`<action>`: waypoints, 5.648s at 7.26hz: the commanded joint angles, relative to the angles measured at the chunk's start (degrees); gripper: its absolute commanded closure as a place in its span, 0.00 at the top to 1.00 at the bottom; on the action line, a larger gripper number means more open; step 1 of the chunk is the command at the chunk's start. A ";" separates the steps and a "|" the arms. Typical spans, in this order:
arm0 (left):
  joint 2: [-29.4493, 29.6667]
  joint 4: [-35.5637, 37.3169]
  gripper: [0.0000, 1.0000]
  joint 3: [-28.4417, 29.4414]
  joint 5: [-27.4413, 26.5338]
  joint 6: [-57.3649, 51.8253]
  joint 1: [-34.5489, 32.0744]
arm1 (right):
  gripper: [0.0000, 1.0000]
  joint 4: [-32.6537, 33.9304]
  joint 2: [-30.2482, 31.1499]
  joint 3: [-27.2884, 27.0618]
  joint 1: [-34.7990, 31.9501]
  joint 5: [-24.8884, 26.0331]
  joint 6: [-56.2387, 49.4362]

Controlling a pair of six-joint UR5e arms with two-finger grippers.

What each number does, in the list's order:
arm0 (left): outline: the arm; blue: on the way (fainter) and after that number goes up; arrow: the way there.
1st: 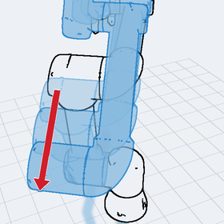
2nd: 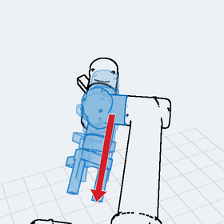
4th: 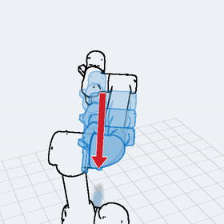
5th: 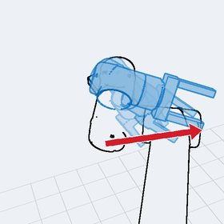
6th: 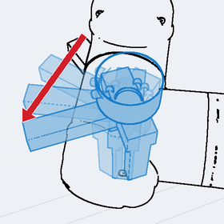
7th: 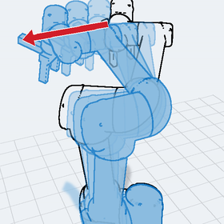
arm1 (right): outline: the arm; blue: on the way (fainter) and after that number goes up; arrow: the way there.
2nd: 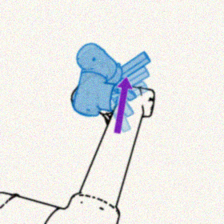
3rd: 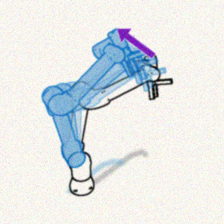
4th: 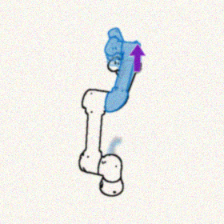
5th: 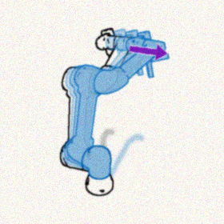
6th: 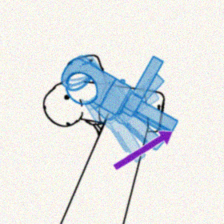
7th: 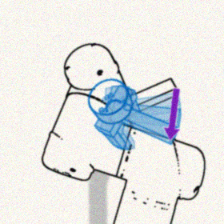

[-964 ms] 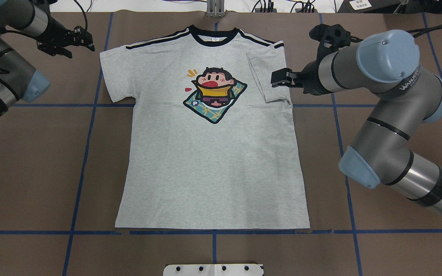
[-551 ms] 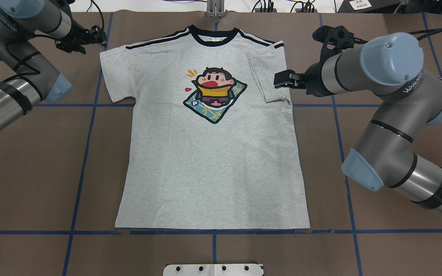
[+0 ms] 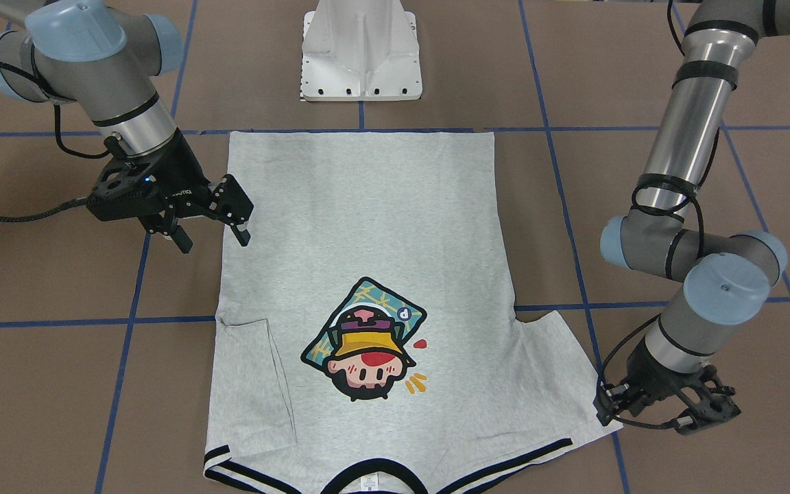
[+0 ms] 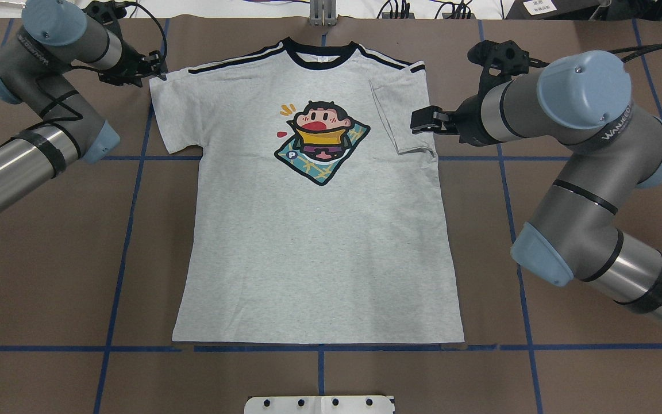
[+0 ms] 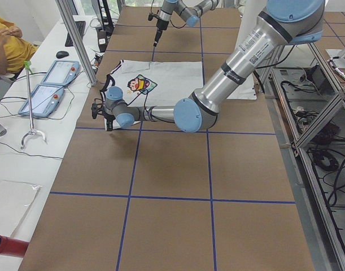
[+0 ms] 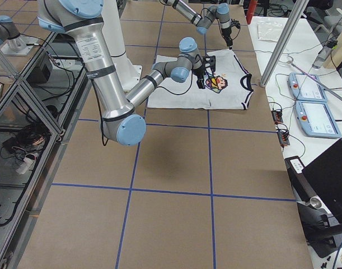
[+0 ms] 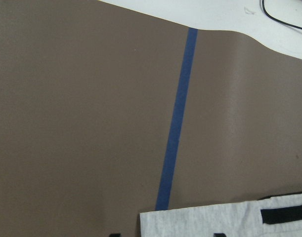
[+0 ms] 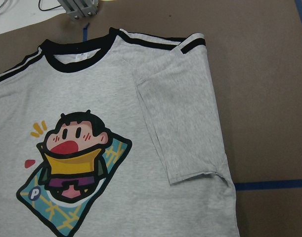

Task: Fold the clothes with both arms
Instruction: 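Fold the other sleeve inward onto the body with the left gripper, then move both grippers down to the hem corners nearest the robot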

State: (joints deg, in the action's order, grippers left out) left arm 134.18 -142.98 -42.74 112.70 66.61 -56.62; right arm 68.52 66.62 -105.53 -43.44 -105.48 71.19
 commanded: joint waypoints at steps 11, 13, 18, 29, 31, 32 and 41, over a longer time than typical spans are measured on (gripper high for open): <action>2.66 -0.56 0.00 -4.07 -0.11 4.46 1.07 | 0.99 -0.06 0.00 0.59 0.02 0.10 0.00; 6.24 6.88 0.00 -6.91 -1.07 8.51 4.48 | 0.99 0.03 0.09 0.76 0.02 0.10 0.00; 11.88 6.93 0.00 -1.75 -15.12 11.34 8.98 | 0.99 -0.06 0.00 2.17 -0.07 0.10 -0.09; -14.32 12.27 0.61 -48.21 0.29 11.78 9.95 | 0.99 8.62 5.79 -10.36 9.03 1.32 25.00; -21.75 12.29 0.65 -56.91 4.01 11.70 9.86 | 0.99 9.43 12.97 -16.96 20.62 11.82 32.92; -24.12 12.29 0.65 -58.49 4.54 11.70 9.86 | 0.99 11.18 14.92 -17.95 26.24 17.01 38.61; -26.43 12.20 0.69 -59.21 4.81 11.70 10.21 | 0.91 22.00 15.12 -16.29 38.25 24.89 51.68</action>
State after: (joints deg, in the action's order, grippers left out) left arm 107.68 -130.78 -102.03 117.49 78.28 -46.49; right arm 90.44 81.63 -122.07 -5.17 -80.32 122.79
